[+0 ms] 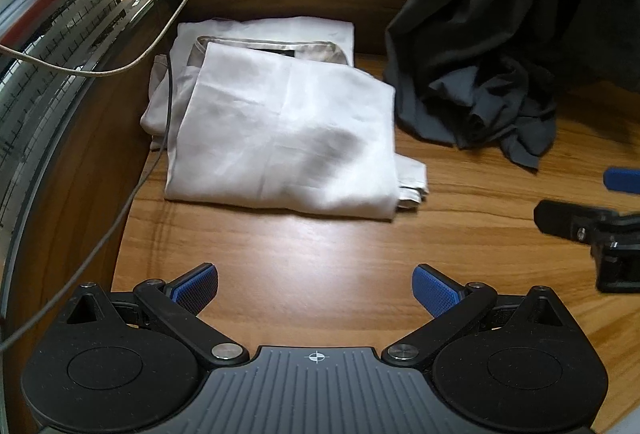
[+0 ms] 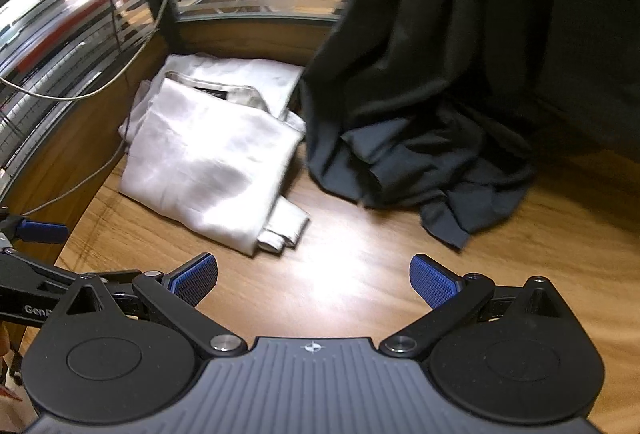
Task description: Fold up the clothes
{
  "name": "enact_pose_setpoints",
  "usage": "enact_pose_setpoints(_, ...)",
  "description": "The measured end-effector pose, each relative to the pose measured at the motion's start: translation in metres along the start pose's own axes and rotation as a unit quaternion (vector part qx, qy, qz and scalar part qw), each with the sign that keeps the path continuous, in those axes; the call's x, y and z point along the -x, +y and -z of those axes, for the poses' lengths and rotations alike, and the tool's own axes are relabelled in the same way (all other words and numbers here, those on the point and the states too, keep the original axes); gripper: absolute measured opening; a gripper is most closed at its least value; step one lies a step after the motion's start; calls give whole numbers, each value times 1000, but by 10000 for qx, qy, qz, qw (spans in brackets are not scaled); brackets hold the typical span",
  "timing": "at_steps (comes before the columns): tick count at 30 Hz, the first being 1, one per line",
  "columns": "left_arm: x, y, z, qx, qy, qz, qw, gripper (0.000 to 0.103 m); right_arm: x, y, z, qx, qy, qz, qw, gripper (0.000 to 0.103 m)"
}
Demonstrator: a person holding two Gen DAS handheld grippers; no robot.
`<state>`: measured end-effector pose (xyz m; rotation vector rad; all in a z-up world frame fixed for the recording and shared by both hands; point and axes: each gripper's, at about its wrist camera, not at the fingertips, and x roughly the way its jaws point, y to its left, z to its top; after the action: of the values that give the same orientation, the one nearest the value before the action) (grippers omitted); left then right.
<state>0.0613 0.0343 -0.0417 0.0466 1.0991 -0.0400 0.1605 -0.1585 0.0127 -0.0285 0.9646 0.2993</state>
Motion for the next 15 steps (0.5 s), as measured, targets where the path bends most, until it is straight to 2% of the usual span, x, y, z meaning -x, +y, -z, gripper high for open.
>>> enact_pose_setpoints(10,-42,33,-16,297,217,-13,9993,103,-79,19,-66,576,138,-588,9965,102)
enact_pose_setpoints(15,-52,39,-22,363,242,47,9990,103,-117,28,-99,751,178,-867,9932,86)
